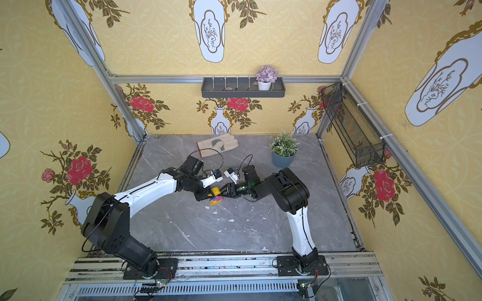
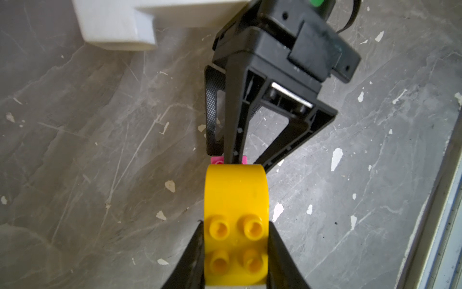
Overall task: Assemble the letter s with lego
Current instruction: Assemble the lego brick with the lego brick.
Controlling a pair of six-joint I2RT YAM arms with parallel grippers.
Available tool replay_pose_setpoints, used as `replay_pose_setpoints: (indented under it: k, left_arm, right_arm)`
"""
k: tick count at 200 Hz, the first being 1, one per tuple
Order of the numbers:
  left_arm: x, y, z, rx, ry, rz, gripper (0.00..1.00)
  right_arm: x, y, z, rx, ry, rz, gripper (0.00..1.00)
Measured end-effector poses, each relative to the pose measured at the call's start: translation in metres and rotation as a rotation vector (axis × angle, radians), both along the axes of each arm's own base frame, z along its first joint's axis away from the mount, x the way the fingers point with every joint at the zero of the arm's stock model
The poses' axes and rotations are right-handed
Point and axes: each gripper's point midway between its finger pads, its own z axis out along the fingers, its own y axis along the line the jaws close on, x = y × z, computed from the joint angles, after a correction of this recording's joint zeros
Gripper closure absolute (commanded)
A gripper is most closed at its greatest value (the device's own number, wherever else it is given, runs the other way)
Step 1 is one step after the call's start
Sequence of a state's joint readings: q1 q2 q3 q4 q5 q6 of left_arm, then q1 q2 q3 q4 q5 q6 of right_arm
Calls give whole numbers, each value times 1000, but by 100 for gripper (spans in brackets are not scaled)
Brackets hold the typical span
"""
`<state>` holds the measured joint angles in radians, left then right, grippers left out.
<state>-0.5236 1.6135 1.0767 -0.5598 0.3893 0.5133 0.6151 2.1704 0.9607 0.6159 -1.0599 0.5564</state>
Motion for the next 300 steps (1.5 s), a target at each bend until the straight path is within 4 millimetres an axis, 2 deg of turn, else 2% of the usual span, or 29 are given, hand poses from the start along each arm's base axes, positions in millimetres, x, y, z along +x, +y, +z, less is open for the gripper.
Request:
replay_pose_setpoints:
  k: [144,217,233,241,259,300]
  left_arm:
    - [0,-2,-3,-59,-51,-8,94]
    - [1,-2,-2,-109,-64,-8,93]
    - [1,-2,-2,-113,-63,-8,89]
    - [1,-2,-2,-115,-64,-7,83]
    - [2,-2,-2,-117,-67,-5,77]
    - [4,-1,0,-115,-76,1,56]
  right_arm:
    - [1,-1,0,0,0,-5,37]
    - [2,-2,0,1,1,-8,37]
    - [2,-2,0,1,2,-8,37]
    - [2,-2,0,0,3,-9,37]
    - [3,-2,0,0,4,-11,37]
    - [4,-2,0,-3,9,-16,37]
